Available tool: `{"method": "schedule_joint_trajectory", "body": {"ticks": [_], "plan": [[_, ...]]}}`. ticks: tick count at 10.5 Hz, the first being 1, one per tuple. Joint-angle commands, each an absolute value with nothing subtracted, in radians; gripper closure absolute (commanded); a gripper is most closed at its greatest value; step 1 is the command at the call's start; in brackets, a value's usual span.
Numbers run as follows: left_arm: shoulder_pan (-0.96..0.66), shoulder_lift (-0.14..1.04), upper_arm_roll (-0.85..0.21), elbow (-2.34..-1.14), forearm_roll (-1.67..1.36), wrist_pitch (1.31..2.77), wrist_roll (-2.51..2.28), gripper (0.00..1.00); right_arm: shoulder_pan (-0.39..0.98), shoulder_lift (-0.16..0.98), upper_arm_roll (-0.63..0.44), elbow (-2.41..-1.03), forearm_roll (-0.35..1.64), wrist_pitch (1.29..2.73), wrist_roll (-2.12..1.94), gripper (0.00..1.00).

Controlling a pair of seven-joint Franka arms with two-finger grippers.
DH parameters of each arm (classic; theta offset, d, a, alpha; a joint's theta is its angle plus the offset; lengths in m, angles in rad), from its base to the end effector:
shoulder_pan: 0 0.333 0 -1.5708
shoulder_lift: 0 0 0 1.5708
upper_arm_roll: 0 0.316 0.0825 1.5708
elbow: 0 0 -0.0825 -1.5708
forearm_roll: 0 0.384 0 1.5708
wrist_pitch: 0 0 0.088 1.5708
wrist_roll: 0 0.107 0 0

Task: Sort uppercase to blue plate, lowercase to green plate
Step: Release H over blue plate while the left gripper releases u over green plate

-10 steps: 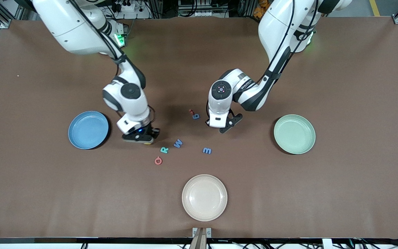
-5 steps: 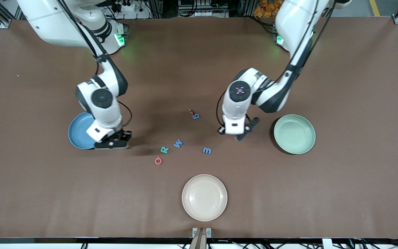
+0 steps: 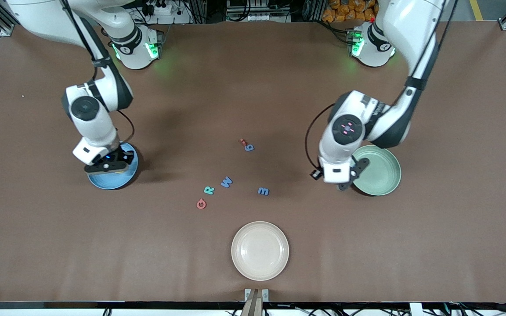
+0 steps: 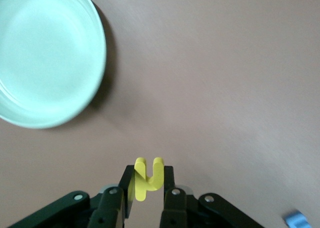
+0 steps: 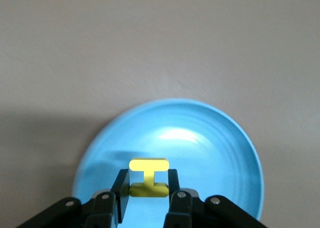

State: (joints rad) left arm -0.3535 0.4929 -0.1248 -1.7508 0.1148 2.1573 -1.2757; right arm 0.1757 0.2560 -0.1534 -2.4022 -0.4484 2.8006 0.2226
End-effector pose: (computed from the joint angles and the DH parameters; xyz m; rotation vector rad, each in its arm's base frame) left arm 0.5846 -0.2902 0.2855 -2.8494 -1.1088 0.0401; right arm 0.5092 0.0300 0.2213 2.9160 0.3232 0.2359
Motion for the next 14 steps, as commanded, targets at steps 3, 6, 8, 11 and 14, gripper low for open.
{"method": "schedule_joint_trajectory", "body": {"ticks": [3, 6, 8, 11, 14], "plan": [[-0.197, 0.411, -0.135, -1.863, 0.164, 2.097, -1.056, 1.00, 0.179, 0.227, -0.258, -2.508, -0.428, 2.924, 0.090, 0.40], [-0.108, 0.351, -0.141, -1.952, 0.193, 2.097, -0.955, 1.00, 0.230, 0.229, -0.239, -2.503, -0.425, 2.924, 0.290, 0.06], [-0.097, 0.353, -0.140, -1.980, 0.196, 2.098, -0.921, 0.75, 0.235, 0.236, -0.105, -2.470, -0.422, 2.922, 0.537, 0.09], [-0.086, 0.354, -0.141, -1.990, 0.196, 2.100, -0.864, 0.00, 0.235, 0.329, 0.068, -2.322, -0.420, 2.919, 0.921, 0.09], [-0.118, 0.371, -0.146, -1.936, 0.196, 2.132, -0.868, 0.00, 0.239, 0.449, 0.152, -2.144, -0.420, 2.899, 1.113, 0.13]]}}
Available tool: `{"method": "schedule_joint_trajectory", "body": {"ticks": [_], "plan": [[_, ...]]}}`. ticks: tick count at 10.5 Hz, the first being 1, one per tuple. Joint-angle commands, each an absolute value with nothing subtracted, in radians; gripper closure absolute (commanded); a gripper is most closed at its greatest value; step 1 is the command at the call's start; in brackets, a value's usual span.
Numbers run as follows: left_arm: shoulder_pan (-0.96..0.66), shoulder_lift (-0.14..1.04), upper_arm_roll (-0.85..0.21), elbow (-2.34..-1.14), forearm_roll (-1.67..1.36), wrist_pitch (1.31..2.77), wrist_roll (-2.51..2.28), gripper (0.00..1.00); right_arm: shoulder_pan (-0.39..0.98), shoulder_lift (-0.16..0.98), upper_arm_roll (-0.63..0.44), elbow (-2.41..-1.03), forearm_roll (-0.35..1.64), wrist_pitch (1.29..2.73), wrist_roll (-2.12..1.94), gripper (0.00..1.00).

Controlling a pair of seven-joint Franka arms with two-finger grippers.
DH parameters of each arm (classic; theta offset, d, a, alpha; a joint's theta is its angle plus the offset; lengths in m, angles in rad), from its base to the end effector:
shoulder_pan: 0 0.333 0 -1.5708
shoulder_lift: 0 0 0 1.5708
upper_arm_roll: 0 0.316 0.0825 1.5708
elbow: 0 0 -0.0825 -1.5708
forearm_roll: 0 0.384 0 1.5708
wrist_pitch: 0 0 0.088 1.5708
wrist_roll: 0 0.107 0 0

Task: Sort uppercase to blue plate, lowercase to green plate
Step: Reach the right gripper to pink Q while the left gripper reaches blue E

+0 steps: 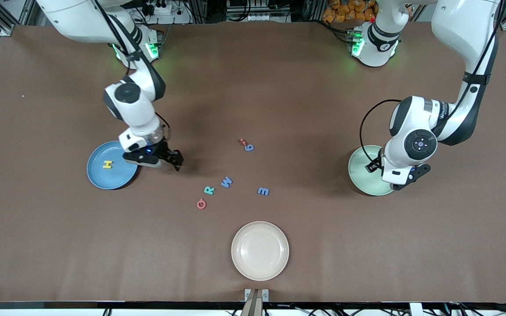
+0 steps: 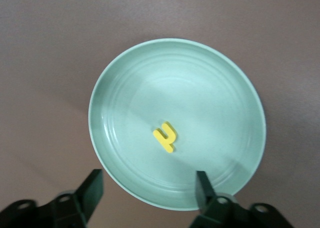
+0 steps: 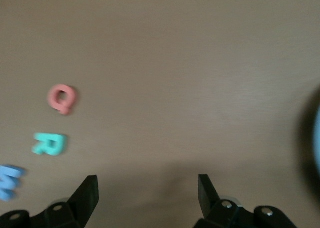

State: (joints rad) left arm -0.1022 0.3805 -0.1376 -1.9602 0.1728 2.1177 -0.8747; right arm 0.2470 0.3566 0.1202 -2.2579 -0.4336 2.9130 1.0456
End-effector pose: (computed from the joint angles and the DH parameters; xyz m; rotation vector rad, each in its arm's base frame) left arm 0.5754 -0.1302 0.2660 -2.8436 -0.7761 0.2054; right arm 0.5164 0.2263 0.2332 -2.9713 0.4255 -0.4660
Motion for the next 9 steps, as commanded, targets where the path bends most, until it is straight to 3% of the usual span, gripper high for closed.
{"method": "schedule_joint_trajectory", "body": {"ticks": [1, 6, 9], "plan": [[-0.142, 0.394, -0.144, -1.890, 0.195, 2.135, -0.879, 0.00, 0.242, 0.490, 0.176, -2.073, -0.422, 2.845, 1.149, 0.15], [-0.302, 0.535, -0.144, -1.628, 0.183, 2.134, -1.017, 0.00, 0.273, 0.661, 0.202, -1.803, -0.440, 2.696, 1.213, 0.21], [-0.392, 0.624, -0.149, -1.557, 0.178, 2.135, -1.022, 0.00, 0.281, 0.724, 0.202, -1.723, -0.478, 2.674, 1.210, 0.23]]}}
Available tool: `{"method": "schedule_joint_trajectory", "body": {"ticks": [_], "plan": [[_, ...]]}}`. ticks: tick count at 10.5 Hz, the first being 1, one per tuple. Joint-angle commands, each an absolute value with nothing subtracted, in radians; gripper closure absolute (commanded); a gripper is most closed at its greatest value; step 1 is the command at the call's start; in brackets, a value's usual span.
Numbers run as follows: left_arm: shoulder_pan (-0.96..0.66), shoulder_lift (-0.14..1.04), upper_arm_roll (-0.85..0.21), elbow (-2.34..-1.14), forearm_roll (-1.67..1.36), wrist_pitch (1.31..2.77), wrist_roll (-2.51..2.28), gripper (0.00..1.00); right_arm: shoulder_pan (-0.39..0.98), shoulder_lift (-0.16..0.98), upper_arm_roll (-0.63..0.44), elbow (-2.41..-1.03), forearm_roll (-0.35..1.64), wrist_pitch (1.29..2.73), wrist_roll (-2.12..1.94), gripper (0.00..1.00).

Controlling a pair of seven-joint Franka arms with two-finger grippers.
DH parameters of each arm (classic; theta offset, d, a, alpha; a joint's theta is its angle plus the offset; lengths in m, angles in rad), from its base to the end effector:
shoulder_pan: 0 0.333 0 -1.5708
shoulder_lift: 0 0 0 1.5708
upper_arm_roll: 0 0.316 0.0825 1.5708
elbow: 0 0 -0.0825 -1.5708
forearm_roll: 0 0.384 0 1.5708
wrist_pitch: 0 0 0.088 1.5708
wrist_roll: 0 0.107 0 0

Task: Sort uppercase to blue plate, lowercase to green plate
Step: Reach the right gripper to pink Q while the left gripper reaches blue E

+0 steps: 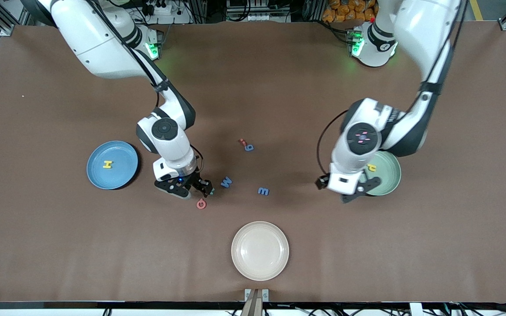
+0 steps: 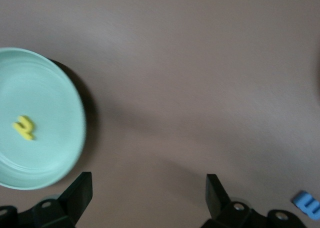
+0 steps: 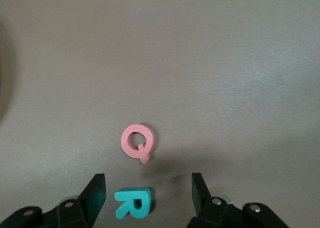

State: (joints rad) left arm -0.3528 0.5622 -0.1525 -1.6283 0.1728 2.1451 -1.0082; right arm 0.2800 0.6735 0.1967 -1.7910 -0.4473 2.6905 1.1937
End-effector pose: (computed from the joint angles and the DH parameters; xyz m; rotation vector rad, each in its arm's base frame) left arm 0.6065 -0.3128 0.2933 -3.0014 -0.6520 -0.0240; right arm 0.5996 0.3115 0.2035 -2.9569 0.5911 -0.3959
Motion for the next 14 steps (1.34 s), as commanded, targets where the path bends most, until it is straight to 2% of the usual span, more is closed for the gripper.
{"method": "schedule_joint_trajectory", "body": {"ticks": [1, 3, 8, 10, 14], "plan": [[-0.415, 0.656, -0.150, -1.533, 0.175, 2.143, -1.020, 0.00, 0.281, 0.735, 0.201, -1.712, -0.483, 2.674, 1.210, 0.24], [-0.478, 0.715, -0.149, -1.473, 0.114, 2.158, -1.048, 0.00, 0.282, 0.747, 0.201, -1.712, -0.514, 2.674, 1.213, 0.32], [-0.509, 0.834, -0.149, -1.390, 0.100, 2.255, -1.539, 0.00, 0.287, 0.788, 0.201, -1.672, -0.515, 2.672, 1.221, 0.36], [-0.514, 0.865, -0.140, -1.376, 0.100, 2.334, -1.722, 0.00, 0.288, 0.802, 0.201, -1.651, -0.515, 2.672, 1.220, 0.39], [-0.515, 0.905, -0.140, -1.281, 0.100, 2.352, -1.848, 0.00, 0.290, 0.818, 0.201, -1.644, -0.532, 2.674, 1.220, 0.47]]}}
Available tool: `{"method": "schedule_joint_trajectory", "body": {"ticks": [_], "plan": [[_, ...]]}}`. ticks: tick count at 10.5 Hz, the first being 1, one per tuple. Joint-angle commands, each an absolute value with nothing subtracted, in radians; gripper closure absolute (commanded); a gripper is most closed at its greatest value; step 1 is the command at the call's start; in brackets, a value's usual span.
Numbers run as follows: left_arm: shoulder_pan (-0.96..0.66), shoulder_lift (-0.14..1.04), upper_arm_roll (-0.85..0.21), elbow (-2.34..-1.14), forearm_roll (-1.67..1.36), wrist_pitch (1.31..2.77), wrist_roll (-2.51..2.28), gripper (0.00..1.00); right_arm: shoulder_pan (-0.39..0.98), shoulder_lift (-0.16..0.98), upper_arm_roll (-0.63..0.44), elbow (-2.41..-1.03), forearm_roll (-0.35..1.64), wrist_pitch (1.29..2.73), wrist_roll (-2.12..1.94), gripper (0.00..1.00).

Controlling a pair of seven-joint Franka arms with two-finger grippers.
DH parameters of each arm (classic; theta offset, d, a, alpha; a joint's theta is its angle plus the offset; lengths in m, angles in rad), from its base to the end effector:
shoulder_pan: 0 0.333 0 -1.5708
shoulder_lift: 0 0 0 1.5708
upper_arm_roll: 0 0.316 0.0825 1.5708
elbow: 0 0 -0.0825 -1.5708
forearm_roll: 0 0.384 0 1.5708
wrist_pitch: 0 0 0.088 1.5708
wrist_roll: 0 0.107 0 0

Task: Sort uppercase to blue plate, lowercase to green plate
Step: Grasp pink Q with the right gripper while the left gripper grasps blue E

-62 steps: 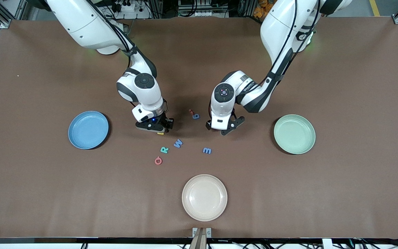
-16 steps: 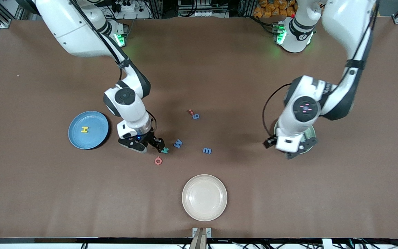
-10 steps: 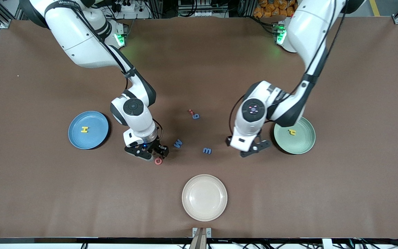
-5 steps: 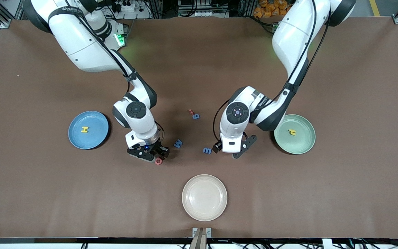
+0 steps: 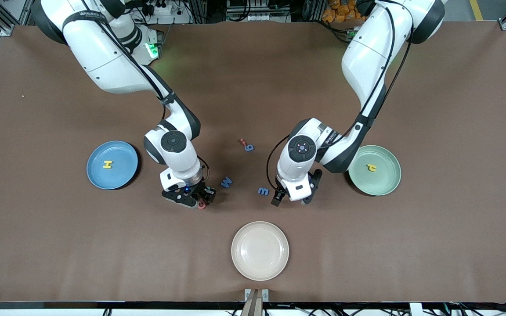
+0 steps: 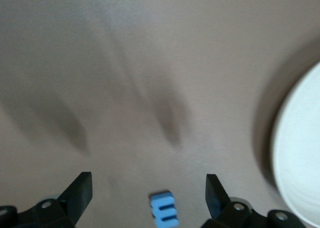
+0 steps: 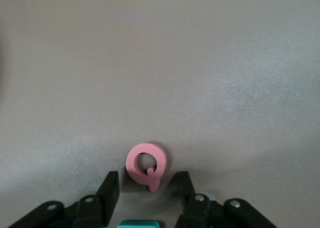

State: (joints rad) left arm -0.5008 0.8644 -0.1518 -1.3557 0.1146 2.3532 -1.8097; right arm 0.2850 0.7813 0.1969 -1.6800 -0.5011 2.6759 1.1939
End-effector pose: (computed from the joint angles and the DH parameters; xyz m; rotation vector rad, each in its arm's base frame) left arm 0.6141 -0.4339 0.2195 2.5217 1.6215 0.0370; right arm 0.6171 0.3202 0.1748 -2.9815 0.5457 -0.4109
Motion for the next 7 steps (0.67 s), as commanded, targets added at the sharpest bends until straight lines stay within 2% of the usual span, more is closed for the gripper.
{"method": "schedule_joint_trajectory", "body": {"ticks": [1, 4, 7], "plan": [[-0.515, 0.928, -0.140, -1.249, 0.100, 2.370, -1.877, 0.00, 0.290, 0.821, 0.201, -1.643, -0.555, 2.674, 1.220, 0.52], [-0.525, 0.949, -0.138, -1.249, 0.100, 2.480, -1.969, 0.00, 0.290, 0.836, 0.199, -1.626, -0.557, 2.672, 1.220, 0.53], [-0.558, 0.983, -0.138, -1.250, 0.100, 2.502, -2.000, 0.00, 0.290, 0.856, 0.199, -1.600, -0.557, 2.674, 1.221, 0.53]]}}
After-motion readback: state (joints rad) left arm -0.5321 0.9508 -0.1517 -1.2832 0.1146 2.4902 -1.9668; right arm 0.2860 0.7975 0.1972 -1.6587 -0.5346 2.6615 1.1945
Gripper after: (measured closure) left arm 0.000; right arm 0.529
